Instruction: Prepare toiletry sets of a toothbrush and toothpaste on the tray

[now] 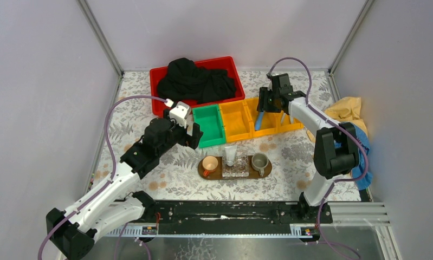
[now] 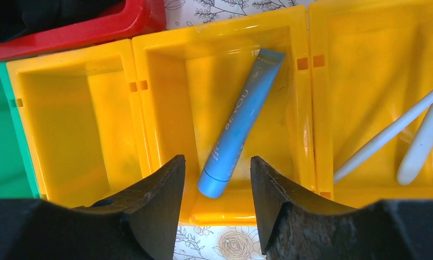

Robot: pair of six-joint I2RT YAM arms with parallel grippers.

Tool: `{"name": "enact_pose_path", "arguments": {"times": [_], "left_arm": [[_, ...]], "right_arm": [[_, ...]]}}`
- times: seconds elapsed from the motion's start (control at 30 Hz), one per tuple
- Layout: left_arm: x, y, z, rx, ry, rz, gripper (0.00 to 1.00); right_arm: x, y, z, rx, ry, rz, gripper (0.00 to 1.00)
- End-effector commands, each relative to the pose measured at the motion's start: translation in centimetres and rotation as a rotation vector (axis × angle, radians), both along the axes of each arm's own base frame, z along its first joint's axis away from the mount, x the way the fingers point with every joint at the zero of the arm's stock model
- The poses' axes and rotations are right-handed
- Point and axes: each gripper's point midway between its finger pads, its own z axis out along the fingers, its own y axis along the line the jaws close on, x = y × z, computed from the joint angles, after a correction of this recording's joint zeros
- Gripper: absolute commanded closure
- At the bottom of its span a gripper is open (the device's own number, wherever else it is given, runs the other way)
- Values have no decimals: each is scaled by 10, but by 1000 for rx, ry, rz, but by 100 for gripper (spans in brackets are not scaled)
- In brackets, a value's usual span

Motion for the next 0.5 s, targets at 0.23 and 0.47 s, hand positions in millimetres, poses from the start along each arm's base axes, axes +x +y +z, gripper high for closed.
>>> {"name": "enact_pose_path", "arguments": {"times": [0.23, 0.47], "left_arm": [[6, 4, 12, -15, -53, 17, 0], [6, 4, 12, -13, -53, 17, 0]], "right_arm": [[14, 4, -1, 9, -11, -50, 43], [14, 6, -8, 27, 8, -65, 41]]}}
